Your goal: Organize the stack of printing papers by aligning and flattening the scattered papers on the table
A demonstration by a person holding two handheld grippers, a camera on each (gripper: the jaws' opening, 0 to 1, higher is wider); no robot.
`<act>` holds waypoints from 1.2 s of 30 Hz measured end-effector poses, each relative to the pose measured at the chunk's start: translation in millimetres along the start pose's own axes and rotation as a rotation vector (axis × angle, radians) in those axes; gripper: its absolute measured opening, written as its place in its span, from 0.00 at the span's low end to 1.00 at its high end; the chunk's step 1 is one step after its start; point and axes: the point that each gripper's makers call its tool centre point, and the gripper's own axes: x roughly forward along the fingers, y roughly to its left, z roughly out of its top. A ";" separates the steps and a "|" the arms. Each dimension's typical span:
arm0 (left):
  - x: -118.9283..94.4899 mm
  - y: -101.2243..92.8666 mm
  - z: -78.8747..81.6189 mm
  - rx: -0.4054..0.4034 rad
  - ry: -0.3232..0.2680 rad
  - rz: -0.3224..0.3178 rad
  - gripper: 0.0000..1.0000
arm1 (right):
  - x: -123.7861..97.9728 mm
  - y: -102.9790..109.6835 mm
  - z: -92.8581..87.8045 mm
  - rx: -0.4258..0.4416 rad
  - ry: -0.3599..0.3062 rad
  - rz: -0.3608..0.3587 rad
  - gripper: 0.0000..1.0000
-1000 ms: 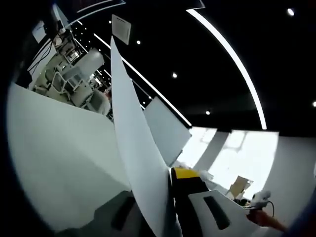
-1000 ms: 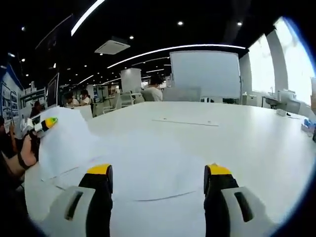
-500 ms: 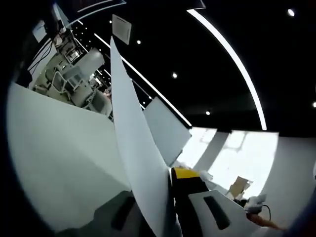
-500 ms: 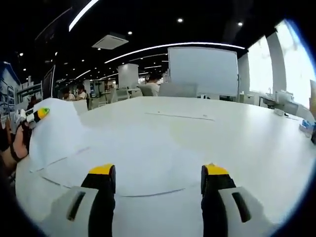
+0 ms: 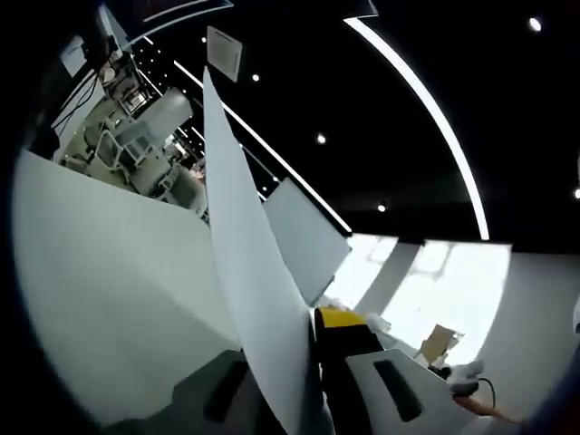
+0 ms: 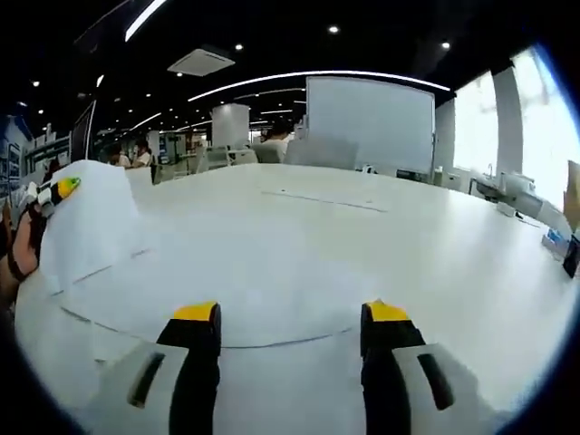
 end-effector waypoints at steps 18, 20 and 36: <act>-0.1 0.5 0.8 0.005 0.001 0.002 0.08 | -0.5 21.1 -1.4 -0.002 -0.006 0.093 0.34; -0.2 0.4 1.0 0.005 0.001 0.002 0.08 | -0.1 23.2 -0.9 -0.007 -0.008 0.103 0.30; -0.7 0.7 1.4 0.005 0.001 0.002 0.08 | -0.6 33.5 -0.3 -0.017 -0.010 0.155 0.10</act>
